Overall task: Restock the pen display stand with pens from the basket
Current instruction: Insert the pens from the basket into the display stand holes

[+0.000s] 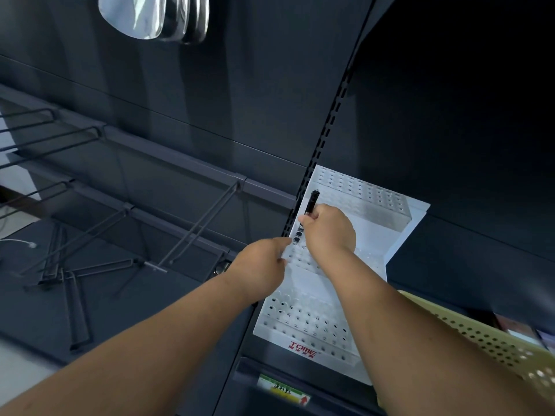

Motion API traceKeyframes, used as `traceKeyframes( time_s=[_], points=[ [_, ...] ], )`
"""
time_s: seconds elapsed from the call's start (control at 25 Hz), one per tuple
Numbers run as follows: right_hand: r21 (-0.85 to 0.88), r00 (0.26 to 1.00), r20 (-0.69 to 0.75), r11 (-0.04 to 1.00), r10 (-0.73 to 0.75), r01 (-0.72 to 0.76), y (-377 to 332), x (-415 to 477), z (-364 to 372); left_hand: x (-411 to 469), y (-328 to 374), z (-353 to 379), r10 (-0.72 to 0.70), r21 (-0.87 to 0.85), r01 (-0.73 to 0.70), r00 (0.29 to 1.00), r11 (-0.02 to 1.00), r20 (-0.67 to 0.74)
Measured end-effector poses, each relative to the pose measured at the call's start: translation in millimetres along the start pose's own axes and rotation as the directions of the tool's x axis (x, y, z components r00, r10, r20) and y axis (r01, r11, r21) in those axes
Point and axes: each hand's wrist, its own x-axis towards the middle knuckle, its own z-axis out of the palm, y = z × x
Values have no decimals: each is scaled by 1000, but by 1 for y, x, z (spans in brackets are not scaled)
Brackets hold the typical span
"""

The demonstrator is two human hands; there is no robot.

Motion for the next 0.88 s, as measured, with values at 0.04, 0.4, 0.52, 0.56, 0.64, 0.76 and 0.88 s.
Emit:
traceKeyframes(
  time_s=[0.04,0.4,0.52,0.56,0.64,0.76,0.88],
  points=[
    [12,1000,20,1000,3,-3,0,0,0,0,0,0,0,-3,0,1000,1000,-1],
    [335,998,-35,940,-54,63,54,-46,-60,-14,30,-1,100,60,-93,987,994,-130],
    [262,999,-32,965,1,7,111,-70,-83,-27,63,16,205,131,-187,967,974,-149],
    [210,999,-4,977,51,-49,135,-75,-88,-31,74,27,243,152,-225,963,962,-113],
    [42,980,117,985,160,-166,180,-84,-98,-39,93,50,296,184,-286,955,941,-31],
    [-191,863,423,958,277,-213,240,-97,-105,-47,113,83,310,235,-319,948,918,75],
    [-206,751,593,956,291,-208,271,-104,-107,-51,126,107,302,255,-323,946,912,118]
  ],
)
